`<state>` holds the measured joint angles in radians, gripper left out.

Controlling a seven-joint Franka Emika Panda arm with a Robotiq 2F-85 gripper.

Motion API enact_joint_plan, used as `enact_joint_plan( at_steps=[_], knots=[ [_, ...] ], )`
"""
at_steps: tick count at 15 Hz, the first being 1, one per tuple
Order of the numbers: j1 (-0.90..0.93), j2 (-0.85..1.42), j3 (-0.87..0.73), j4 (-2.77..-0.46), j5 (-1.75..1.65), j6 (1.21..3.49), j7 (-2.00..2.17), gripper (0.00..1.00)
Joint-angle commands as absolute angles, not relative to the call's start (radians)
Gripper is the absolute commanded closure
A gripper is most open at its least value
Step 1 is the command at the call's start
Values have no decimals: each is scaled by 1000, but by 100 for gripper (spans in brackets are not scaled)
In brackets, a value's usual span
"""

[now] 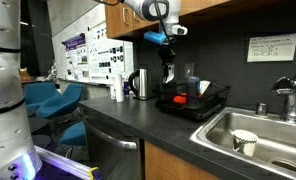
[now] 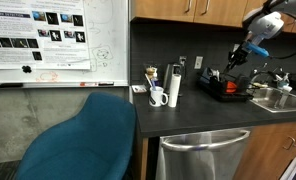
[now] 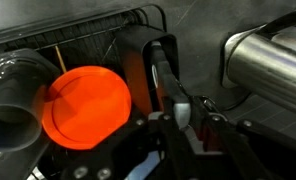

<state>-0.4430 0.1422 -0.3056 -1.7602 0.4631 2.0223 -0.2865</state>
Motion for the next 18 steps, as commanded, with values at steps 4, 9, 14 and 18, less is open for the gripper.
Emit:
enact_joint_plan(
  at_steps=[4,9,14,18],
  knots=[
    [-435,40,-326,-1798,491,1970,-285,94],
    [-427,-13,-339,-1803,484,1934,-278,94],
    [-417,-62,-353,-1814,480,1925,-269,94],
    [-407,-100,-362,-1831,480,1889,-268,94]
  ],
)
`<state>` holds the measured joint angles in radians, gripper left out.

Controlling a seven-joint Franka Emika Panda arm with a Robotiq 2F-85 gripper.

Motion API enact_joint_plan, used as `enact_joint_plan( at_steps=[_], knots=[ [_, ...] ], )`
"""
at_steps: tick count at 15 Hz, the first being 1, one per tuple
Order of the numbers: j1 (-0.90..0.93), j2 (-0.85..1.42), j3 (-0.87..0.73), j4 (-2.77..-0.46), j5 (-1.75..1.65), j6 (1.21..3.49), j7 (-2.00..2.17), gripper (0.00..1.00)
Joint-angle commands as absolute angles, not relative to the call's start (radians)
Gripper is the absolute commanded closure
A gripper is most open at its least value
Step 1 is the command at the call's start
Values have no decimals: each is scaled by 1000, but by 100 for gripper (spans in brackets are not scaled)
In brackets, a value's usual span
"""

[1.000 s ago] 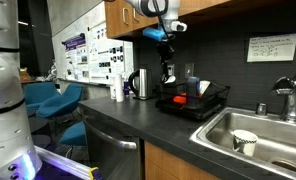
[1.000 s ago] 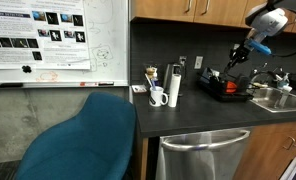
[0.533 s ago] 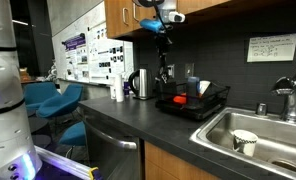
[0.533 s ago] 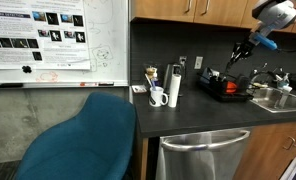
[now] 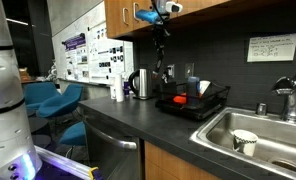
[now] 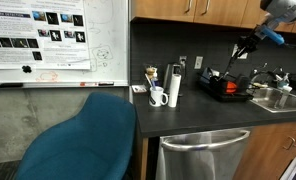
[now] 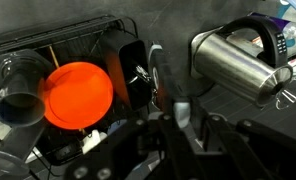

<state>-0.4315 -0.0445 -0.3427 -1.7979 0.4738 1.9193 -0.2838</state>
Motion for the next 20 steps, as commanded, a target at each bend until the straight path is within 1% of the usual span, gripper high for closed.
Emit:
enact_joint_plan(
  at_steps=[1,10,15,20],
  knots=[
    [-404,-113,-364,-1841,483,1876,-270,94],
    [-347,-241,-347,-2009,462,1803,-254,94],
    [-297,-313,-309,-2148,428,1836,-211,94],
    [-262,-366,-245,-2304,398,1951,-119,94]
  ],
)
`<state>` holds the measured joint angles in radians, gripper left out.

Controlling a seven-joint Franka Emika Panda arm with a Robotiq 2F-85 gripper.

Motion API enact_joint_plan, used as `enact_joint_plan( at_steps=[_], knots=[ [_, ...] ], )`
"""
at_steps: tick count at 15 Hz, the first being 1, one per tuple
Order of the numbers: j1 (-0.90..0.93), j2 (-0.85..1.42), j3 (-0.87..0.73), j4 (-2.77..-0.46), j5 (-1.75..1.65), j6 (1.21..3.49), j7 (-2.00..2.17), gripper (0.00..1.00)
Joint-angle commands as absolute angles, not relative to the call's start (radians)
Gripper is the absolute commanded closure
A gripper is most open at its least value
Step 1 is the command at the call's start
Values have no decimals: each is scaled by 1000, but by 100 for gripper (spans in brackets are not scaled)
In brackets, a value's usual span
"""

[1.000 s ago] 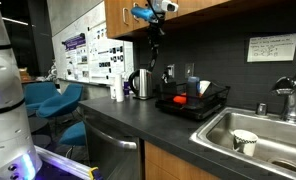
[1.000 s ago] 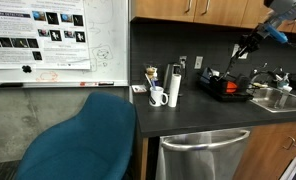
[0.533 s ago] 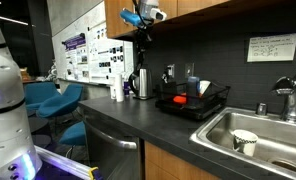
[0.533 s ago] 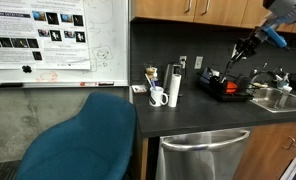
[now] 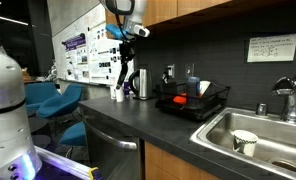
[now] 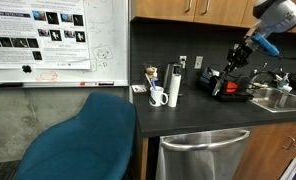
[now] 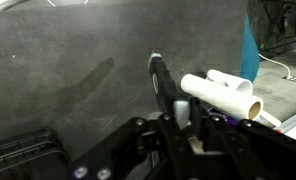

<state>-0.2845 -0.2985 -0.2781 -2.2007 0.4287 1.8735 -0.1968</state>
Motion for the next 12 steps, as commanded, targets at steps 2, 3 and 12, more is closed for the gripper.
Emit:
enact_joint_plan(
  at_steps=[2,3,12],
  knots=[
    [-249,-374,-220,-2353,382,1996,-69,94],
    [-242,-374,-206,-2377,376,2018,-48,94],
    [-172,-302,-121,-2401,360,2048,170,94]
  ],
)
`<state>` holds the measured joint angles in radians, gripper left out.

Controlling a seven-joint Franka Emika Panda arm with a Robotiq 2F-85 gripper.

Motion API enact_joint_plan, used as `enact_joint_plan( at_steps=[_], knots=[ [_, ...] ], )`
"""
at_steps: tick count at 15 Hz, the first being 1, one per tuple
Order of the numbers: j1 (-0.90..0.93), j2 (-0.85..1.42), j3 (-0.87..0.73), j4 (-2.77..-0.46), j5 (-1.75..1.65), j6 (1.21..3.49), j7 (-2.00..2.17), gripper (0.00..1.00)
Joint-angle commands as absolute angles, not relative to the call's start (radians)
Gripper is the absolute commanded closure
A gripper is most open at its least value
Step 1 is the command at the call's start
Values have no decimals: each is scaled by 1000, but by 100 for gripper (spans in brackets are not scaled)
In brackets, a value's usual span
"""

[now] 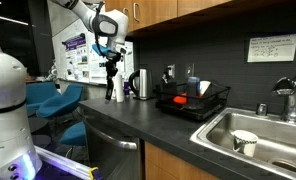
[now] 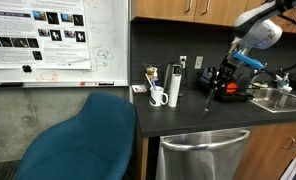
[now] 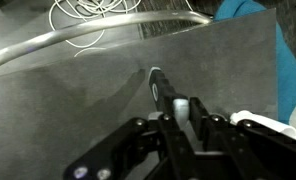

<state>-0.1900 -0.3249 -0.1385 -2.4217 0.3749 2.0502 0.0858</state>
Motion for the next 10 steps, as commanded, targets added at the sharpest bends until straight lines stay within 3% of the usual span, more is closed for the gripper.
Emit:
enact_joint_plan(
  at_steps=[1,10],
  knots=[
    [-169,-293,-115,-2398,356,2049,194,94],
    [-146,-184,-86,-2341,348,2081,294,94]
  ],
)
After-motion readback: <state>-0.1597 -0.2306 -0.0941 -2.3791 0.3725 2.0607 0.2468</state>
